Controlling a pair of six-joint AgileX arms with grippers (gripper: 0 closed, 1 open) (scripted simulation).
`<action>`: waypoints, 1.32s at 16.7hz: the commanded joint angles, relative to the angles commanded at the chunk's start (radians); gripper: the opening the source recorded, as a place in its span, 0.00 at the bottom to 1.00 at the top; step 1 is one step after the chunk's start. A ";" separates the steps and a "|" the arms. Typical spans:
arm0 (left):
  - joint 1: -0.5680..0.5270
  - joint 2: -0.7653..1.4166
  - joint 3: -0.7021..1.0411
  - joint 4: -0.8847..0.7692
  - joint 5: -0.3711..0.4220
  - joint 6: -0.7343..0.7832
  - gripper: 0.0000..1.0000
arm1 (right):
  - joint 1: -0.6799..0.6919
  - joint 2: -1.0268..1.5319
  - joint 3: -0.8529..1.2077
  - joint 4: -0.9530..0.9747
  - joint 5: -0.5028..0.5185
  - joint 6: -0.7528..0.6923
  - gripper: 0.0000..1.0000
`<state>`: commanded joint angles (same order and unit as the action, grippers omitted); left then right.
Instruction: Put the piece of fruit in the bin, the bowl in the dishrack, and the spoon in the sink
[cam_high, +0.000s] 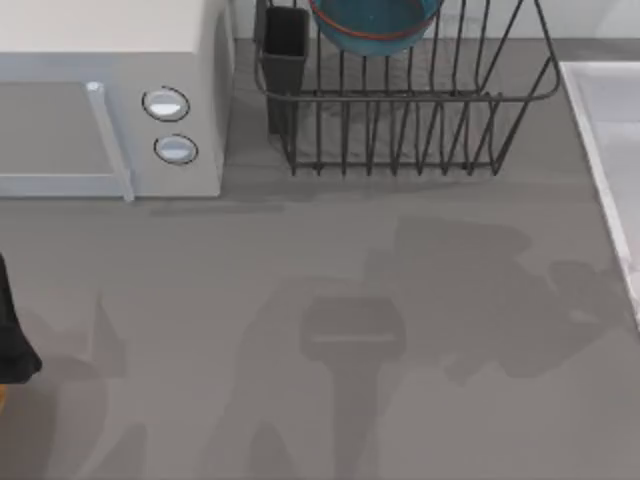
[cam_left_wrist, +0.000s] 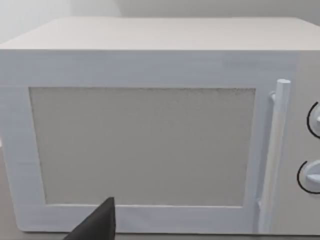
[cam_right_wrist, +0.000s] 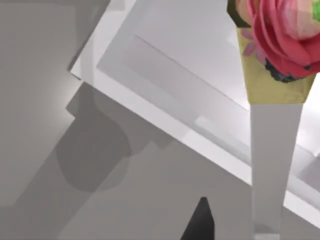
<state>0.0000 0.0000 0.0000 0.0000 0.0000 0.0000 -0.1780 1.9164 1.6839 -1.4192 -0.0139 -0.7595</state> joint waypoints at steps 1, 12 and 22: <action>0.000 0.000 0.000 0.000 0.000 0.000 1.00 | 0.001 0.074 0.115 -0.026 0.000 0.001 0.00; 0.000 0.000 0.000 0.000 0.000 0.000 1.00 | 0.022 0.741 1.121 -0.263 0.002 0.039 0.00; 0.000 0.000 0.000 0.000 0.000 0.000 1.00 | 0.021 0.823 1.199 -0.273 0.005 0.054 0.00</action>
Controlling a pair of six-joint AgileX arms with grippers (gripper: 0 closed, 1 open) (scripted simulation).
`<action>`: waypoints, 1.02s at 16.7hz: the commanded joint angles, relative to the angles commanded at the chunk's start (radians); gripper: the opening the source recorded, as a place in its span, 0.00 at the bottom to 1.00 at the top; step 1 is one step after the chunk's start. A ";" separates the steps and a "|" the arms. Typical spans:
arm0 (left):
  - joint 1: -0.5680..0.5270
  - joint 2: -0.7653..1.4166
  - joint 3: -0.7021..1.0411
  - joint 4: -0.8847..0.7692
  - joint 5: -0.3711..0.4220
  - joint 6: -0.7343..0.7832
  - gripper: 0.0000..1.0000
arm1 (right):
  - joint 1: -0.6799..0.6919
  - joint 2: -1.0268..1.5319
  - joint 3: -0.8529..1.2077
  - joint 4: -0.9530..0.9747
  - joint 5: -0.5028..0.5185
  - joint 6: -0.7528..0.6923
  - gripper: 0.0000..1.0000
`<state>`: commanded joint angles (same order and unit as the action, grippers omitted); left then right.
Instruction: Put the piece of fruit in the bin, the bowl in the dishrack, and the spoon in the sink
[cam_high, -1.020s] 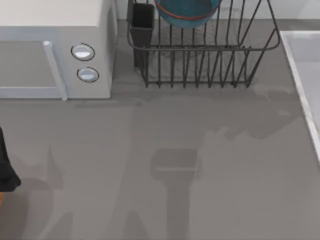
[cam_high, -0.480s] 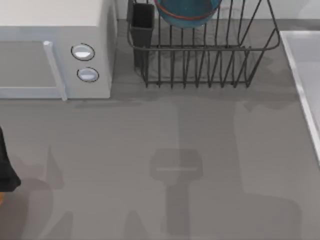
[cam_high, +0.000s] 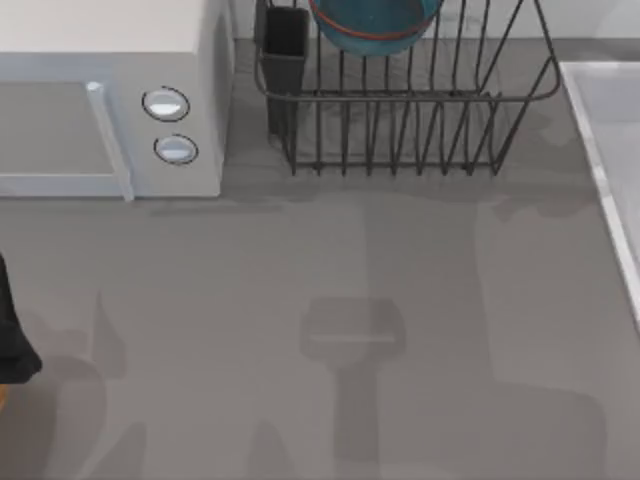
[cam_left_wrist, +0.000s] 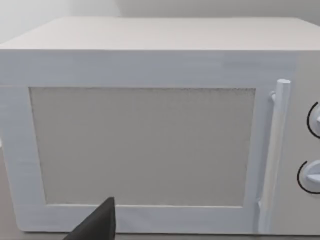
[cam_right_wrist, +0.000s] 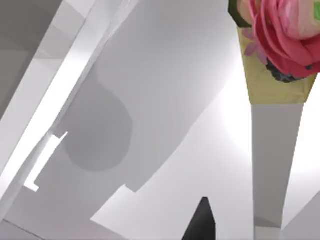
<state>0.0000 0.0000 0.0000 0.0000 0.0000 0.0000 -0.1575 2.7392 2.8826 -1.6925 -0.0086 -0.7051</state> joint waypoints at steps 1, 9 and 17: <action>0.000 0.000 0.000 0.000 0.000 0.000 1.00 | 0.001 -0.010 -0.024 0.019 0.000 0.000 0.00; 0.000 0.000 0.000 0.000 0.000 0.000 1.00 | 0.007 -0.126 -0.413 0.269 -0.002 -0.001 0.00; 0.000 0.000 0.000 0.000 0.000 0.000 1.00 | 0.007 -0.142 -0.453 0.305 -0.001 -0.002 0.15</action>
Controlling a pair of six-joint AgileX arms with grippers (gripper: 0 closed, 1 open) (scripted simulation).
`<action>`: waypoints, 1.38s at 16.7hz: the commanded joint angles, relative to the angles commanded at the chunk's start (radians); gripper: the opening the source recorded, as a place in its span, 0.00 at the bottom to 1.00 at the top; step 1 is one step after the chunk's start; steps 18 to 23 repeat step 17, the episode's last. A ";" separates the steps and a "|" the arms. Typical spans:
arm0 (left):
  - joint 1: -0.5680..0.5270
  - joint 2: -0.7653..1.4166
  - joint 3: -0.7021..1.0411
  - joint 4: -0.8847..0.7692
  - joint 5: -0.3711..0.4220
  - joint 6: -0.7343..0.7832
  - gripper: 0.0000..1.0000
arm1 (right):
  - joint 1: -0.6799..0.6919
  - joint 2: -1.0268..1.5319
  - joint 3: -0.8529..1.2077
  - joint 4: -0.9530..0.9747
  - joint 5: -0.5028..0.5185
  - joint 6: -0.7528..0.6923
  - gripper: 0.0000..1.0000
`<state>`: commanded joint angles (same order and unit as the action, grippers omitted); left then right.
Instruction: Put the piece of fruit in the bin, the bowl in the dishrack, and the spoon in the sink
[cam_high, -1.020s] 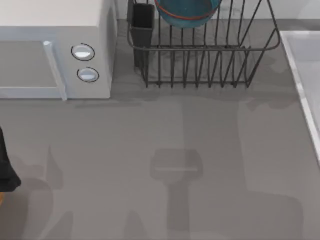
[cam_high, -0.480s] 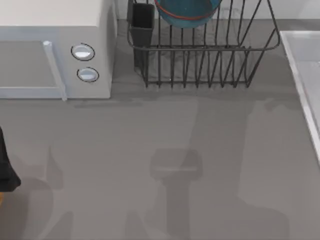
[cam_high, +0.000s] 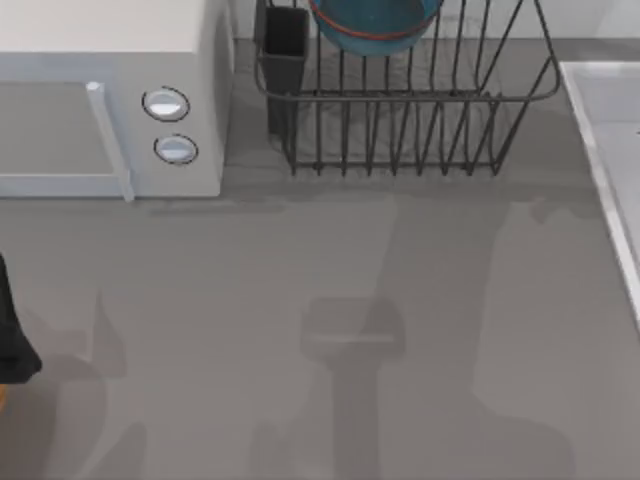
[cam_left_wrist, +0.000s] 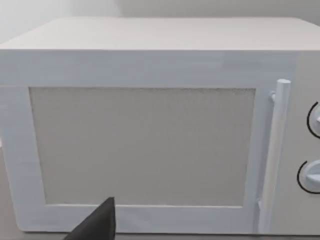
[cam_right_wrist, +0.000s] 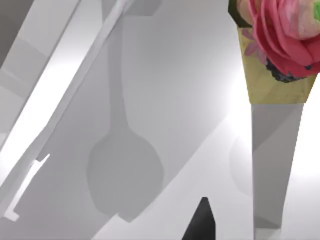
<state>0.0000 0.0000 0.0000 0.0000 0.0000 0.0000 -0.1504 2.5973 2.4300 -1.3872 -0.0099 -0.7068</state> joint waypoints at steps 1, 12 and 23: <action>0.000 0.000 0.000 0.000 0.000 0.000 1.00 | 0.000 0.000 0.000 0.000 0.000 0.000 0.23; 0.000 0.000 0.000 0.000 0.000 0.000 1.00 | 0.000 0.000 0.000 0.000 0.000 0.000 1.00; 0.000 0.000 0.000 0.000 0.000 0.000 1.00 | 0.000 0.000 0.000 0.000 0.000 0.000 1.00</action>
